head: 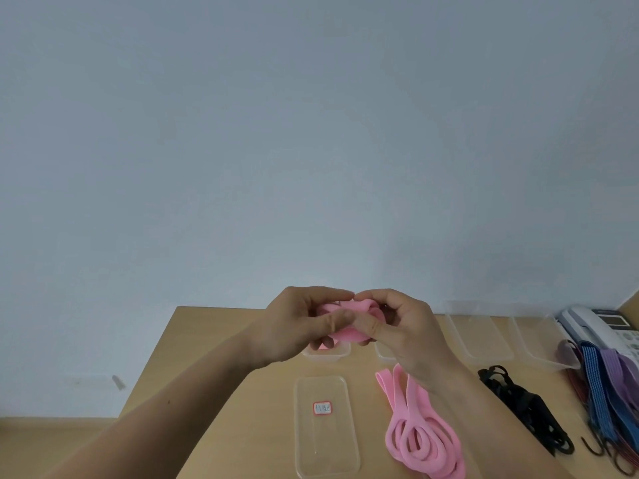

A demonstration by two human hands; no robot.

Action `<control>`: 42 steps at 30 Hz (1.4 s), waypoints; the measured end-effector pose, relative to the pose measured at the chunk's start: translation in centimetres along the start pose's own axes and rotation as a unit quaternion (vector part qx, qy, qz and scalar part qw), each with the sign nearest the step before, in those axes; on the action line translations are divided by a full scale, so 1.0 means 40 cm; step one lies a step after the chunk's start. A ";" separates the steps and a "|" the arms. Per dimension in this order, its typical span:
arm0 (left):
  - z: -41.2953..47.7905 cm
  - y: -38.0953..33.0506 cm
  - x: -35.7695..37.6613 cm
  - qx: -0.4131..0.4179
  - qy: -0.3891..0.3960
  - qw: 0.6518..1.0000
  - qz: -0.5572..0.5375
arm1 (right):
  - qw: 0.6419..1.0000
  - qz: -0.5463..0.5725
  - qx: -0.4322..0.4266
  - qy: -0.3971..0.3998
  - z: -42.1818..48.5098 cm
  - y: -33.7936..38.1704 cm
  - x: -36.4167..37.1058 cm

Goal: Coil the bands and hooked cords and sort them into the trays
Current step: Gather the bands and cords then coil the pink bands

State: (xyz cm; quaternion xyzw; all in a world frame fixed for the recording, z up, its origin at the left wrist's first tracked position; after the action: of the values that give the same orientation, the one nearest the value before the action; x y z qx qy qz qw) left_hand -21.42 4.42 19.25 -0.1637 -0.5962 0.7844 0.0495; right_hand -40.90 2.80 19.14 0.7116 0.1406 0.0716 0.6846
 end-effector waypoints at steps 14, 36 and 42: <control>-0.020 0.029 -0.007 0.005 -0.135 0.986 -0.102 | 0.996 0.089 0.000 -0.013 0.015 -0.025 0.011; -0.015 0.148 -0.084 -0.107 -0.119 0.975 -0.157 | 0.884 -0.411 -0.210 -0.072 0.074 -0.091 0.074; -0.003 0.211 -0.099 -0.165 -0.043 0.966 -0.196 | 0.827 -0.480 -0.284 -0.077 0.114 -0.140 0.122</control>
State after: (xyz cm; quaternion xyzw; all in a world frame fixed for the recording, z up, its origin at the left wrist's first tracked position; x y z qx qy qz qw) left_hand -16.67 1.04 11.99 -0.0151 -0.7391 0.6567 0.1489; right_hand -35.49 0.05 12.90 0.3320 0.3844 -0.2843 0.8131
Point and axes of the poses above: each hand's wrist, its own z-axis towards the middle knuckle, its own x-axis out of the palm, y = z × x, the point moved 1 cm from there along z, towards the middle knuckle, and after that the axes turned 10 degrees about x, right-handed, at the moved point
